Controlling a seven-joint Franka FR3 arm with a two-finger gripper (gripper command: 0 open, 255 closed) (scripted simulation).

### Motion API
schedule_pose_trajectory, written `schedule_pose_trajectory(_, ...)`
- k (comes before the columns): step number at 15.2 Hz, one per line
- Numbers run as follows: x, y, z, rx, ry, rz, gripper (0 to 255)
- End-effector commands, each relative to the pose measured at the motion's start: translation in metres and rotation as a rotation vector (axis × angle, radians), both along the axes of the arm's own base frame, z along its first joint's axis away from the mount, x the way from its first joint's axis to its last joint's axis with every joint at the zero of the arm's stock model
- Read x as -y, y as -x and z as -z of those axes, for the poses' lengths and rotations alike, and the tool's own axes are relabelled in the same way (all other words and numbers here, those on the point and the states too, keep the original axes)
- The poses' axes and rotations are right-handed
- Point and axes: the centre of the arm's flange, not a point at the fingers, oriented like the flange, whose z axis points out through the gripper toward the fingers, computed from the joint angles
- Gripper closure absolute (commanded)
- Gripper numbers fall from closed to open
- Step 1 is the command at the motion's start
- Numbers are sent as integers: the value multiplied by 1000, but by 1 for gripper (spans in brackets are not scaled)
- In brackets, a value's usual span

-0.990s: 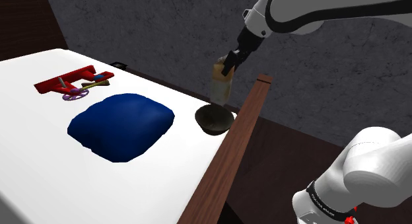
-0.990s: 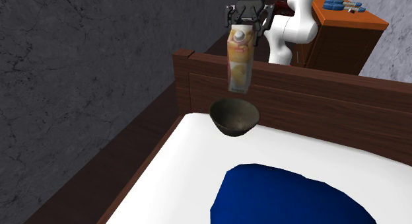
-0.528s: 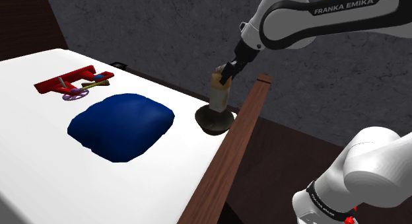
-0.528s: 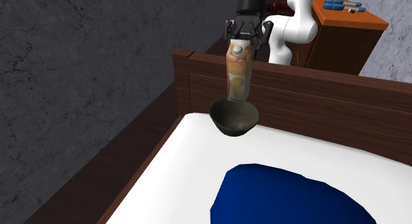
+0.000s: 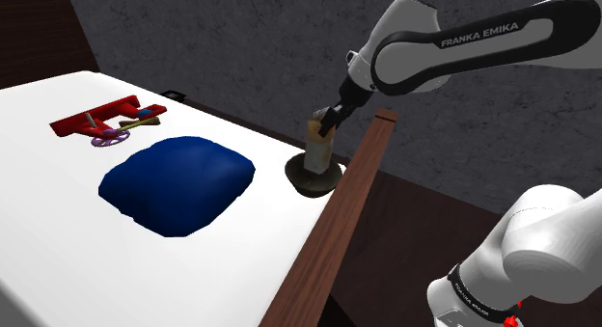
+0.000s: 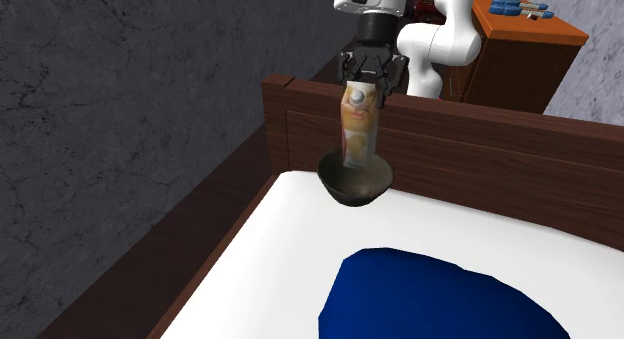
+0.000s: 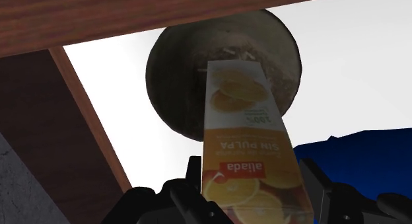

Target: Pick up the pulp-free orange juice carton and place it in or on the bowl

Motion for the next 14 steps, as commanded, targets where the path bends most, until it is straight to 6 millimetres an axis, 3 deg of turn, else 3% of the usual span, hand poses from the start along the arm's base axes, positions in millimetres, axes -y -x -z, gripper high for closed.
schedule_pose_trajectory(1,1,1,11,2,0,0,255)
schedule_pose_trajectory(9,1,1,16,2,0,0,255)
schedule_pose_trajectory(10,1,1,16,2,0,0,0)
schedule_pose_trajectory(14,1,1,16,2,0,0,0)
